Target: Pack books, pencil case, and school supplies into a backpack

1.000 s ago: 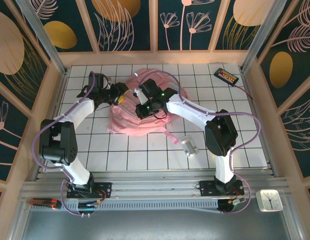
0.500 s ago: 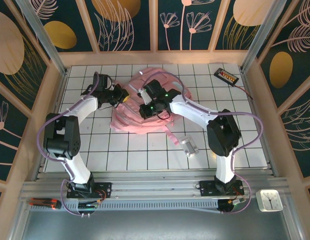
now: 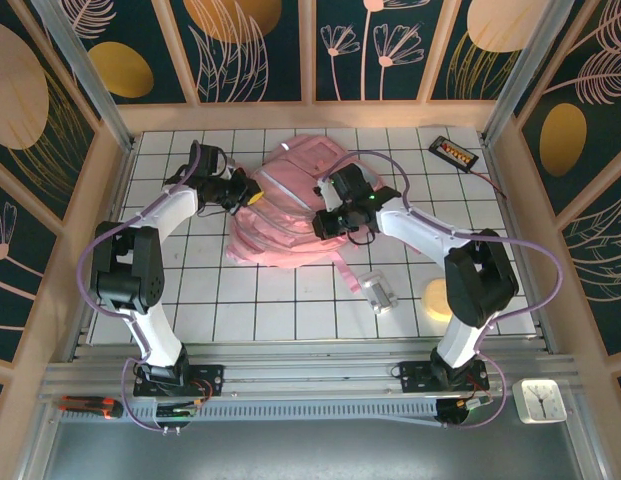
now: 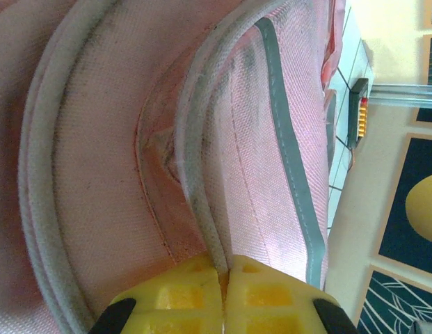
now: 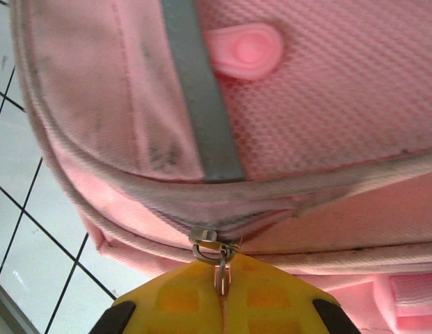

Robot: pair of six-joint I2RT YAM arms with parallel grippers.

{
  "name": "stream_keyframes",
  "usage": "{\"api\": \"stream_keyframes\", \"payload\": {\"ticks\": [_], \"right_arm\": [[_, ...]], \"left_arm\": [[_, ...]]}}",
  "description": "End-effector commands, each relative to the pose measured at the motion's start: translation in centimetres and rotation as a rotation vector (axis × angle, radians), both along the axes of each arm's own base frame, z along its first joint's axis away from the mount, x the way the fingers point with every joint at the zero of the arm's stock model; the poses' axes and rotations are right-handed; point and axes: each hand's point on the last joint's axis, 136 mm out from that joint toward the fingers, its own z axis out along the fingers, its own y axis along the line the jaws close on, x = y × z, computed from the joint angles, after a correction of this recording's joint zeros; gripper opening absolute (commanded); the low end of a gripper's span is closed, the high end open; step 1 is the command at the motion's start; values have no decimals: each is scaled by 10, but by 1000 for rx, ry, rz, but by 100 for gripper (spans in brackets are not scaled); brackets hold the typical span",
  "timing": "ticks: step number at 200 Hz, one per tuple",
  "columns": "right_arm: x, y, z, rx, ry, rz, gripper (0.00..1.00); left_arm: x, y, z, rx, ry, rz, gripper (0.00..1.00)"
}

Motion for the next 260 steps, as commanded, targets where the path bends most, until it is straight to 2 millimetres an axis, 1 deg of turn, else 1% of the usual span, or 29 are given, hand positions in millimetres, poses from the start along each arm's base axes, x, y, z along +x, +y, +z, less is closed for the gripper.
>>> {"api": "stream_keyframes", "payload": {"ticks": [1,19,42,57,80,98,105,117,127,131,137,140,149,152,162,173,179,183,185,190,192,194,200,204,210,212,219,233,260], "right_arm": [[5,-32,3,-71,9,-83,0],[19,-32,11,-67,-24,-111,0],[26,-32,15,-65,-33,-132,0],[31,-42,15,-103,-50,-176,0],[30,-49,10,-127,-29,-208,0],[30,-47,12,-115,-23,-205,0],[31,-44,15,-101,-23,-202,8],[30,-39,21,-69,-25,-192,27],[30,-36,28,-42,-37,-191,39],[29,-36,31,-33,-43,-190,43],[29,-36,36,-18,-56,-190,48],[28,-36,38,-13,-61,-190,50],[26,-38,43,-1,-79,-191,54],[32,-48,46,2,-88,-219,54],[30,-57,50,11,-105,-237,56],[30,-69,51,1,-129,-263,56],[29,-75,51,-3,-150,-267,55],[27,-78,49,-6,-162,-261,55],[25,-78,48,-8,-168,-251,55],[22,-78,46,-2,-192,-217,55],[21,-77,48,5,-209,-200,55],[17,-77,44,3,-212,-179,56],[11,-73,43,21,-258,-106,56],[3,-71,35,24,-274,-50,55],[-6,-68,31,33,-314,27,55],[-8,-67,32,37,-333,49,55],[-14,-69,23,24,-369,101,54],[-13,-73,10,-17,-414,137,52],[4,-73,-10,-27,-360,155,49]], "left_arm": [[19,32,-2,109,-42,67,0],[16,33,-4,117,-38,53,0],[13,38,-1,128,-48,54,0],[13,43,4,133,-60,59,0],[12,51,5,142,-63,59,0],[12,51,7,131,-68,62,0],[12,49,9,115,-70,64,0],[13,44,12,73,-77,61,0],[13,42,15,45,-87,65,0],[13,41,17,39,-91,66,6],[14,41,20,34,-99,67,19],[14,40,22,32,-105,66,24],[14,40,28,31,-118,66,33],[13,40,29,32,-123,65,36],[13,41,36,32,-140,64,42],[11,41,42,33,-155,64,46],[11,41,41,36,-155,63,46],[10,41,41,38,-155,61,47],[9,41,50,37,-177,61,47],[7,42,54,42,-187,62,48],[6,43,55,45,-188,64,48],[6,44,55,49,-190,65,49],[5,45,57,57,-195,67,50],[3,46,58,60,-198,66,51],[2,47,58,64,-200,66,51],[1,47,58,65,-200,66,51],[-2,47,59,69,-204,65,52],[-8,49,55,79,-196,67,52],[-25,48,40,47,-161,83,53]]}}
